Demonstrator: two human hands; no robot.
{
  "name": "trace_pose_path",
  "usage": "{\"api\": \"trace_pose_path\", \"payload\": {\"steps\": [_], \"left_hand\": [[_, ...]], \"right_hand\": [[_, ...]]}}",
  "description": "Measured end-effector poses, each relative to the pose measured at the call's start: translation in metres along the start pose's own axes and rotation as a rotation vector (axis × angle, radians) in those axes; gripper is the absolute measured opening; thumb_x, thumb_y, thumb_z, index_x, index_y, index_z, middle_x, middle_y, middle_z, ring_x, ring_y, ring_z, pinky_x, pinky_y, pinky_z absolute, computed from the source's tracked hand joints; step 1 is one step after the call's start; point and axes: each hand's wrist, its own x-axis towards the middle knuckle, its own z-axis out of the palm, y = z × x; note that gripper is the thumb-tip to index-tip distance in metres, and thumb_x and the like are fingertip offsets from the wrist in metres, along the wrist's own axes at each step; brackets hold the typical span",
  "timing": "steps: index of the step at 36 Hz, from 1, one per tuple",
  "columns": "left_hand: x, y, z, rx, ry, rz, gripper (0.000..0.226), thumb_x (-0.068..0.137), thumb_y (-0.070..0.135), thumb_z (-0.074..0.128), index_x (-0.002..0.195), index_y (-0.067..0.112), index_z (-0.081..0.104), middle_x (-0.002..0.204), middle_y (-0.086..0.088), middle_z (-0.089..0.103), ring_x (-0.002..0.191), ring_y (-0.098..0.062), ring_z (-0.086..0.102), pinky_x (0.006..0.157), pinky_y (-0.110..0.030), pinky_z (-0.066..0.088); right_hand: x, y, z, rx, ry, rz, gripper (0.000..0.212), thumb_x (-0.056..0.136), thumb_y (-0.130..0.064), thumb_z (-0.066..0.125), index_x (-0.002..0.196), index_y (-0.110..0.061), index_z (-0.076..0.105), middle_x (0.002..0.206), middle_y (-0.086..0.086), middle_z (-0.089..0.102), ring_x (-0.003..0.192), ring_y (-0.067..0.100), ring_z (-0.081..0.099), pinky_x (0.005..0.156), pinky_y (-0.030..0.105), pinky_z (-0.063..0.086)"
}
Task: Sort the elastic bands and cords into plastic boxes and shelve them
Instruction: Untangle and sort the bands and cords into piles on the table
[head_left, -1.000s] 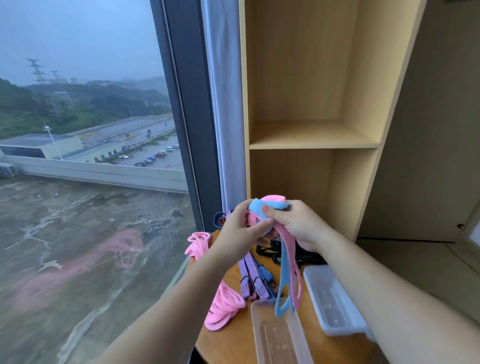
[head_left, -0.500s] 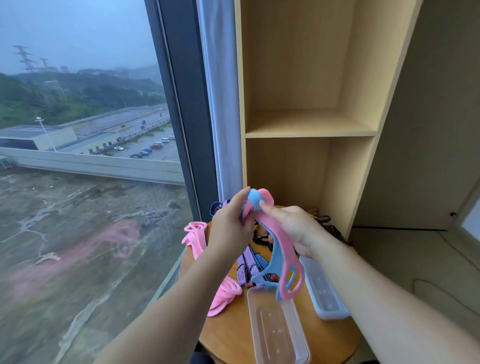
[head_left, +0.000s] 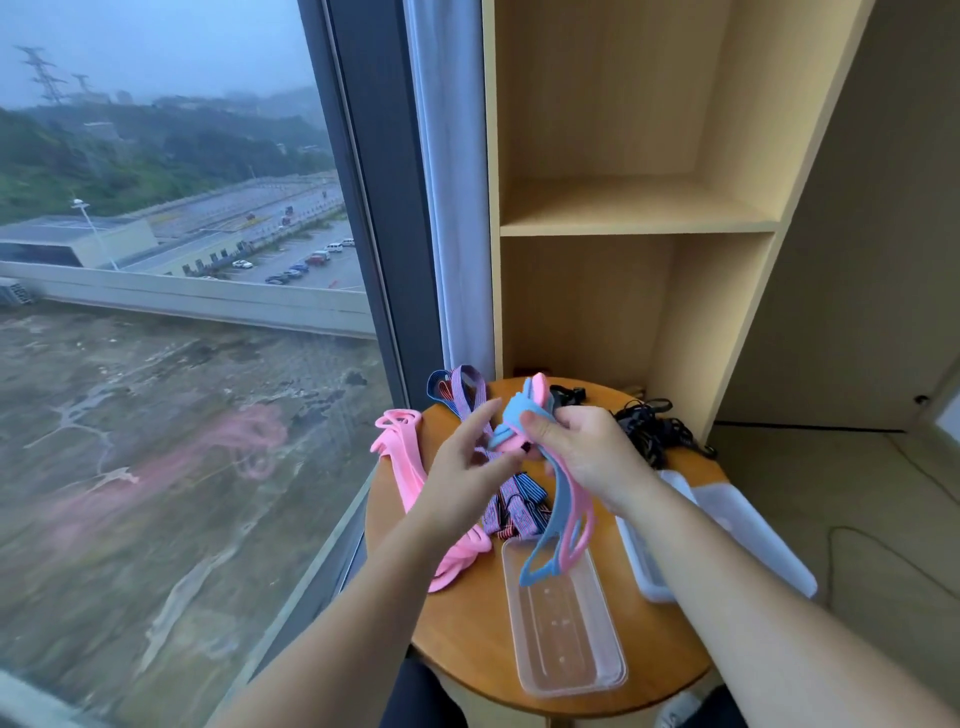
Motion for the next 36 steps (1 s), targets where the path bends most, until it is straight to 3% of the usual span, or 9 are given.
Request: {"api": "trace_pose_path", "payload": {"steps": [4,6,9,13,19,23,31,34,36], "left_hand": [[-0.004,-0.005,-0.004,-0.142,-0.17,-0.009,0.028,0.092,0.031,0.06,0.119,0.033,0.067,0.108,0.009,0.07,0.1,-0.001,0.063,0.082,-0.011,0.046],[-0.005,-0.009,0.0,-0.25,-0.15,-0.072,0.032,0.089,0.028,0.063,0.12,0.022,0.066,0.11,0.0,0.07,0.103,-0.011,0.064,0.088,-0.021,0.05],[-0.006,-0.015,0.001,-0.313,-0.102,-0.095,0.04,0.084,0.021,0.07,0.122,0.012,0.063,0.111,-0.011,0.068,0.104,-0.023,0.063,0.098,-0.039,0.051],[-0.004,-0.017,0.003,-0.225,-0.078,-0.06,0.041,0.076,0.017,0.079,0.114,0.01,0.066,0.095,0.0,0.071,0.09,-0.013,0.064,0.083,-0.026,0.054],[-0.005,-0.02,0.011,-0.195,0.052,-0.025,0.035,0.067,0.02,0.081,0.1,0.019,0.069,0.084,0.007,0.072,0.081,-0.01,0.067,0.074,-0.022,0.055],[-0.006,-0.025,0.015,-0.137,0.131,0.012,0.032,0.07,0.021,0.084,0.099,0.024,0.07,0.089,0.003,0.074,0.083,-0.013,0.068,0.074,-0.027,0.057],[-0.005,-0.034,0.02,0.124,0.175,0.164,0.038,0.07,0.018,0.083,0.094,0.037,0.06,0.093,0.016,0.065,0.088,-0.011,0.062,0.077,-0.029,0.053],[-0.004,-0.036,0.02,0.216,0.155,0.329,0.035,0.072,0.01,0.082,0.096,0.022,0.06,0.1,0.009,0.062,0.093,-0.017,0.06,0.08,-0.037,0.052],[-0.006,-0.036,0.021,0.212,0.143,0.337,0.039,0.072,0.009,0.083,0.097,0.027,0.059,0.102,0.011,0.061,0.096,-0.018,0.059,0.082,-0.04,0.052]], "right_hand": [[-0.002,0.002,-0.003,-0.09,-0.106,0.002,0.037,0.081,-0.055,0.069,0.073,-0.019,0.071,0.066,-0.004,0.064,0.059,0.007,0.053,0.058,0.024,0.041],[-0.004,0.004,-0.004,-0.099,-0.145,0.012,0.032,0.085,-0.051,0.068,0.08,-0.02,0.073,0.066,-0.007,0.065,0.06,0.005,0.055,0.06,0.023,0.043],[-0.006,0.006,-0.009,-0.078,-0.216,0.06,0.035,0.087,-0.043,0.067,0.102,-0.011,0.072,0.092,0.006,0.074,0.086,0.017,0.067,0.084,0.041,0.052],[-0.009,0.01,-0.016,-0.028,-0.257,0.112,0.024,0.094,-0.025,0.064,0.114,-0.012,0.069,0.11,0.012,0.072,0.11,0.029,0.065,0.103,0.048,0.047],[-0.012,0.012,-0.012,0.033,-0.192,0.157,0.024,0.093,-0.022,0.065,0.112,-0.008,0.07,0.105,0.013,0.074,0.107,0.03,0.067,0.102,0.047,0.049],[-0.012,0.013,-0.012,0.044,-0.174,0.214,0.037,0.084,-0.039,0.07,0.099,-0.005,0.075,0.098,0.017,0.074,0.09,0.024,0.069,0.093,0.044,0.052],[-0.007,0.019,-0.004,0.077,-0.13,0.273,0.075,0.059,-0.071,0.069,0.092,-0.003,0.074,0.081,0.014,0.072,0.07,0.019,0.067,0.066,0.027,0.053],[-0.008,0.022,0.002,0.087,-0.092,0.257,0.074,0.057,-0.072,0.072,0.092,-0.007,0.075,0.091,0.02,0.073,0.076,0.023,0.067,0.074,0.036,0.053],[-0.009,0.024,0.005,0.096,-0.067,0.224,0.072,0.056,-0.069,0.076,0.093,-0.006,0.075,0.098,0.023,0.072,0.087,0.031,0.07,0.087,0.046,0.054]]}}
